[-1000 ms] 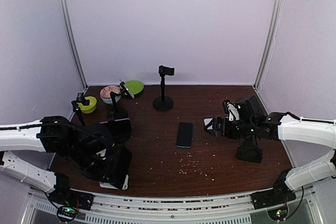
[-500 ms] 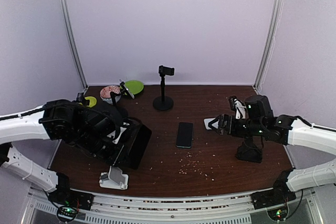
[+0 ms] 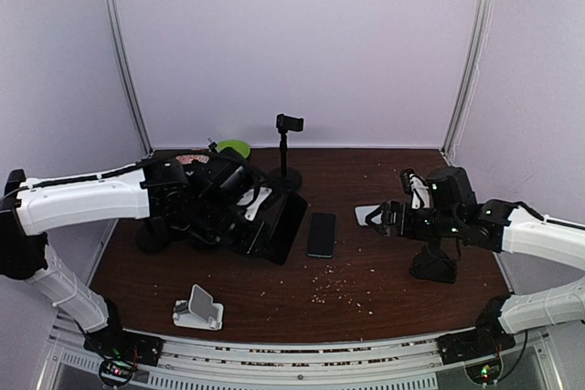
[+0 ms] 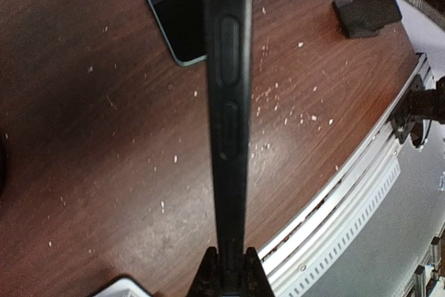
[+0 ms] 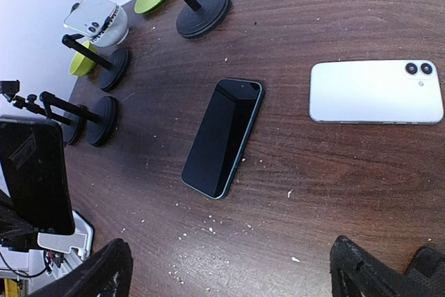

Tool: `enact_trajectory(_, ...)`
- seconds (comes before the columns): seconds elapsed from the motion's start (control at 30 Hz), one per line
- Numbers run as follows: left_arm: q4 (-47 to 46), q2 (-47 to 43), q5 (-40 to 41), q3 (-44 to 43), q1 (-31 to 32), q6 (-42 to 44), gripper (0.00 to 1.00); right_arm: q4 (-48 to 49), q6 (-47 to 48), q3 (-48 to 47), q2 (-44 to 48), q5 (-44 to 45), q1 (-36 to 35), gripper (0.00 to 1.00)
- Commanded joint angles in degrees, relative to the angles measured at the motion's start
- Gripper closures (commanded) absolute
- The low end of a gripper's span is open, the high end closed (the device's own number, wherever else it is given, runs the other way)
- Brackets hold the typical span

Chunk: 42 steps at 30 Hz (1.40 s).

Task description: Remove the phone from the phone stand

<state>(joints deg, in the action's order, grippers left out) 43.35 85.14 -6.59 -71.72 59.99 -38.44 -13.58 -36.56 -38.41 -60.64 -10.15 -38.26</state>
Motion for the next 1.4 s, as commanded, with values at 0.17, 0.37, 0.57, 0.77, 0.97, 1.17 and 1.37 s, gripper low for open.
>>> enact_trajectory(0.17,-4.63,11.56,-5.45,-14.86,-8.26,4.94,1.0,-0.53,0.99,-3.39,-3.83,4.44,-0.15,0.0)
enact_trajectory(0.37,-3.42,19.51,-6.64,-21.56,-10.86,3.4,1.0,0.57,0.99,-4.64,-8.08,4.16,-0.06,0.0)
enact_trajectory(0.57,-2.48,27.4,-6.3,-26.31,-14.06,2.26,1.0,0.2,1.29,-7.23,-12.5,3.16,-0.06,0.01)
enact_trajectory(0.77,-2.2,31.82,-7.35,-28.39,-14.89,2.24,1.0,-0.2,1.74,-9.65,-16.32,1.98,0.03,0.0)
enact_trajectory(0.97,-3.45,33.34,-8.64,-27.15,-15.68,0.83,1.0,-0.38,1.99,-11.83,-19.6,0.87,0.03,0.0)
enact_trajectory(1.17,-4.63,34.2,-11.17,-26.08,-15.68,-0.18,1.0,-1.29,2.29,-13.83,-21.7,0.18,0.02,0.0)
enact_trajectory(1.37,-4.89,34.98,-11.76,-24.95,-15.69,-1.08,1.0,-1.55,2.11,-14.18,-22.03,-0.04,0.03,0.0)
